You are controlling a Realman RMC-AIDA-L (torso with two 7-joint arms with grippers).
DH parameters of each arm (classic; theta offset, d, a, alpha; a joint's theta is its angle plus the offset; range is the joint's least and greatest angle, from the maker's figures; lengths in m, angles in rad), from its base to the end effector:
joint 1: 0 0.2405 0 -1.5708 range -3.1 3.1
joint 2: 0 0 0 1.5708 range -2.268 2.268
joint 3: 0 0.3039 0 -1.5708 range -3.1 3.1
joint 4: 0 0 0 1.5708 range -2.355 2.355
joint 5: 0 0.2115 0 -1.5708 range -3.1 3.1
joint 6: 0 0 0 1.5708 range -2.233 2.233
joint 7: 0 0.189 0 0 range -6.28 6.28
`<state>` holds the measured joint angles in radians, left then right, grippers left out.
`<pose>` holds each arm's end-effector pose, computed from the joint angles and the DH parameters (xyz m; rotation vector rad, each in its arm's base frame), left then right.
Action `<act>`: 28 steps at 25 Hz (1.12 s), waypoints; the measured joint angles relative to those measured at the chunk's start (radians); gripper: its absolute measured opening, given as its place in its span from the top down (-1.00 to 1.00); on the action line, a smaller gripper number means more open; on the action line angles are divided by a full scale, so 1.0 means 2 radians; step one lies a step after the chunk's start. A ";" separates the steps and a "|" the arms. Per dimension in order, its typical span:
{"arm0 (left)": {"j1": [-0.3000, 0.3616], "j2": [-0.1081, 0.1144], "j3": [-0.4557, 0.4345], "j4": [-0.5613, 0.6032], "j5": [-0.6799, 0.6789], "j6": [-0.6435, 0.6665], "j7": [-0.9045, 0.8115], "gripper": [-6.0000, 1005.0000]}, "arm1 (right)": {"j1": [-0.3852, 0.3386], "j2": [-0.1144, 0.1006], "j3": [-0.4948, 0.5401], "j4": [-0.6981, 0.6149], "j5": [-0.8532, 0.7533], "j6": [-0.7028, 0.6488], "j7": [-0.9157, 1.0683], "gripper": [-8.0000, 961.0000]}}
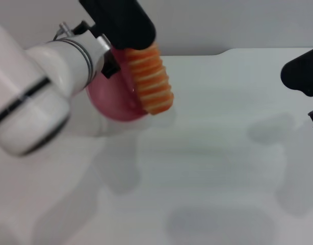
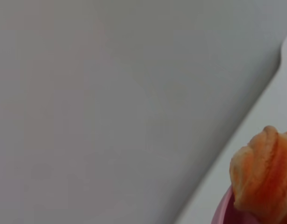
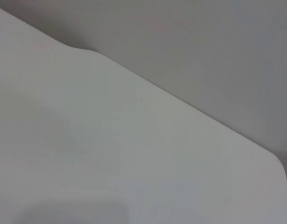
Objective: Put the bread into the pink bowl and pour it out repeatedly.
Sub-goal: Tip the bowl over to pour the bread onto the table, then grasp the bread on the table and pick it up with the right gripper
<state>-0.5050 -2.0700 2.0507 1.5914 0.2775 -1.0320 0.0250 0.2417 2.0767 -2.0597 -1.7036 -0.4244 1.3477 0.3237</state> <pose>-0.1611 0.4283 -0.0683 -2.0257 -0.1181 0.4013 0.2759 0.3532 -0.0249 -1.6979 0.7350 -0.5581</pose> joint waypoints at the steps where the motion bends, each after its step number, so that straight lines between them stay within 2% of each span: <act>1: 0.001 0.000 0.012 0.004 0.018 -0.001 -0.009 0.90 | 0.001 0.000 0.000 0.001 0.000 0.000 0.000 0.97; 5: 0.005 -0.001 0.052 0.015 0.100 -0.005 -0.051 0.90 | 0.002 -0.001 0.000 0.003 -0.001 0.000 0.000 0.96; 13: 0.011 -0.001 0.099 0.006 0.189 -0.007 -0.086 0.90 | 0.003 -0.001 0.002 0.011 -0.001 0.000 0.000 0.94; 19: 0.013 -0.001 0.102 0.003 0.197 -0.008 -0.093 0.90 | 0.005 -0.001 0.000 0.011 -0.001 0.000 0.000 0.93; 24: 0.014 -0.001 0.083 0.005 0.202 -0.014 -0.125 0.90 | 0.007 -0.001 -0.002 0.004 -0.001 0.000 0.000 0.92; 28: 0.016 0.000 0.084 0.008 0.232 -0.027 -0.135 0.90 | 0.009 -0.001 -0.003 0.003 -0.001 0.000 0.000 0.91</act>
<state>-0.4738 -2.0701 2.2178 1.6071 0.7422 -1.0865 -0.2450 0.2595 2.0739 -2.0648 -1.6971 -0.4270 1.3484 0.3238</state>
